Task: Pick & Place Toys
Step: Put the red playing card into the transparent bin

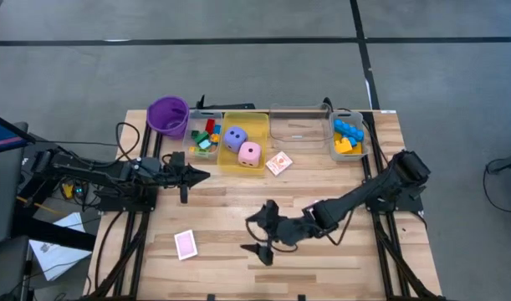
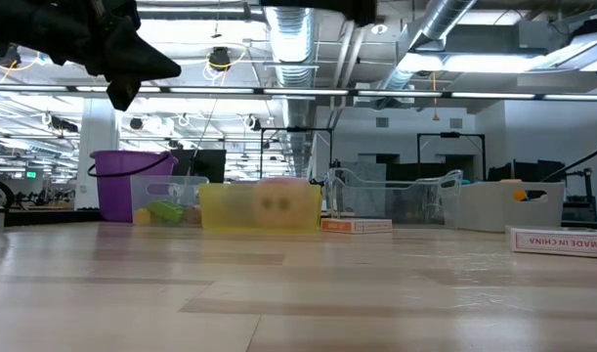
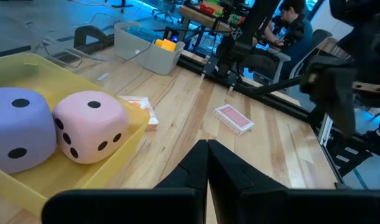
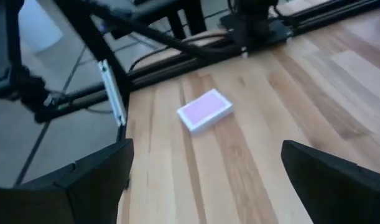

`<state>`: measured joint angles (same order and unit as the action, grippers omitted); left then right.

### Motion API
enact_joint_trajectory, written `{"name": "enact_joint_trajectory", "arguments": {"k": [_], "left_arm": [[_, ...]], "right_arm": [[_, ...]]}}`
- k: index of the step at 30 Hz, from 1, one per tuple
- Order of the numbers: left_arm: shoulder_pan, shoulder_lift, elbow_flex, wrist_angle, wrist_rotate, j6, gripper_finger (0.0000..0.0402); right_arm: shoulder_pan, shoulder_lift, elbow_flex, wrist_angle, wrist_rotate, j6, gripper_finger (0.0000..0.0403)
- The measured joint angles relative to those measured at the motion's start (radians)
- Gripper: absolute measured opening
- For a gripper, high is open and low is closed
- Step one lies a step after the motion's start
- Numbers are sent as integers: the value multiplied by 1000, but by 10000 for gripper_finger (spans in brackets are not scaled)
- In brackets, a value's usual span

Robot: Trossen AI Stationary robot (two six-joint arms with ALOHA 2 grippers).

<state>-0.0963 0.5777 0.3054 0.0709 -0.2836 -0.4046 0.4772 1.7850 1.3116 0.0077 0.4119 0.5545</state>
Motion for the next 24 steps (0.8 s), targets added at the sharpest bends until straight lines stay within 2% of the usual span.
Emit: {"name": "enact_joint_trajectory", "arguments": {"k": [6,11,14,18,21,24], "left_arm": [[0,0,0,19,0,0,0],[0,0,0,70,0,0,0],[0,0,0,98,0,0,0],[0,0,0,127,0,0,0],[0,0,0,133,0,-1,0],[0,0,0,146,0,-3,0]], "right_arm": [[-75,3,1,-9,-24,34,400],[-95,-82,1,-171,-26,-1,387],[-83,-155,2,-340,-25,48,376],[-63,-245,3,-647,15,174,365],[-34,-283,2,-948,88,341,358],[30,-292,-3,-1229,158,575,352]]}}
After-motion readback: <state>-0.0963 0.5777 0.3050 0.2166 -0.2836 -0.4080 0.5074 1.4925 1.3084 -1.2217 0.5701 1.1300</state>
